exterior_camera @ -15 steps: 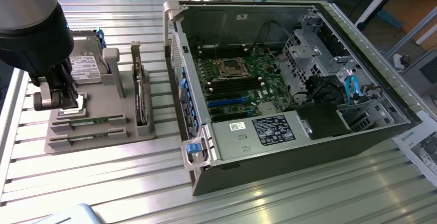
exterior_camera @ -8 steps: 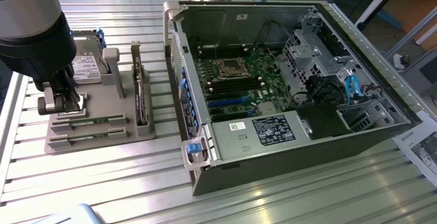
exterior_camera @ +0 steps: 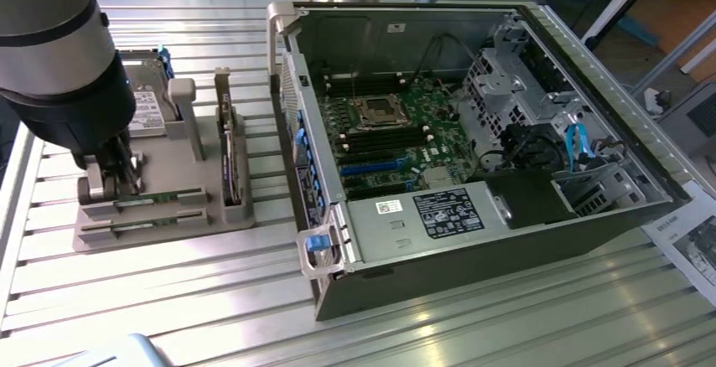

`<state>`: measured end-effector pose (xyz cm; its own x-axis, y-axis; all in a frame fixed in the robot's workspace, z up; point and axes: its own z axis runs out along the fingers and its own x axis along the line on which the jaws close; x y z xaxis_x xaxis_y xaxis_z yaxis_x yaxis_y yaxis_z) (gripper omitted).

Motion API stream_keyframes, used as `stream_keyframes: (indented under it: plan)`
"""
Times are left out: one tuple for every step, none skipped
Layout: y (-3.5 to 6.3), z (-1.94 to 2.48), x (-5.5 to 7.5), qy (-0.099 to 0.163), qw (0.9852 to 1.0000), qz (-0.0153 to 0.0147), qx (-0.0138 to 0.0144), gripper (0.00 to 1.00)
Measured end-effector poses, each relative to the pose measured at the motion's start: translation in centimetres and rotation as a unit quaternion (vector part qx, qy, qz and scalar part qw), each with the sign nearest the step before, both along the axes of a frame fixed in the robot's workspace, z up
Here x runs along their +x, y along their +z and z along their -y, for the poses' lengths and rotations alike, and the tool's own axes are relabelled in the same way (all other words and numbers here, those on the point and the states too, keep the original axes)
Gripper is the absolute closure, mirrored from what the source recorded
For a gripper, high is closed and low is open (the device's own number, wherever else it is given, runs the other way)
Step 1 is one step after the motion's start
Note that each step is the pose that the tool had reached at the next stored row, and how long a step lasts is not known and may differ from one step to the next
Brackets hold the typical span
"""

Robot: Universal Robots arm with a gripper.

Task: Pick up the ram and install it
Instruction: 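Pick up the ram and move it above insertion slot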

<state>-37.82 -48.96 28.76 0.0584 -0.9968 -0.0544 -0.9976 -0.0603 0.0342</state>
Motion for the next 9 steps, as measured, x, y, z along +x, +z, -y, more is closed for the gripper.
stream_keyframes:
  plan:
    - [-0.31,0.0,0.0,0.0,1.0,0.0,0.0,0.76]
    - [-0.48,0.0,0.0,0.0,1.0,0.0,0.0,0.76]
    - [-0.65,0.0,0.0,0.0,1.0,0.0,0.0,0.76]
    - [-0.83,0.0,0.0,0.001,1.0,0.0,0.0,0.76]
    - [-1.1,0.0,0.0,0.001,1.0,0.0,0.0,0.76]
    - [-1.32,0.0,0.0,0.001,1.0,0.0,0.0,0.76]
    - [-1.5,0.0,0.0,0.001,1.0,0.0,0.0,0.76]
    - [-1.68,0.0,0.0,0.001,1.0,-0.0001,-0.0001,0.76]
    - [-1.85,0.0,0.0,0.001,1.0,-0.0001,-0.0001,0.76]
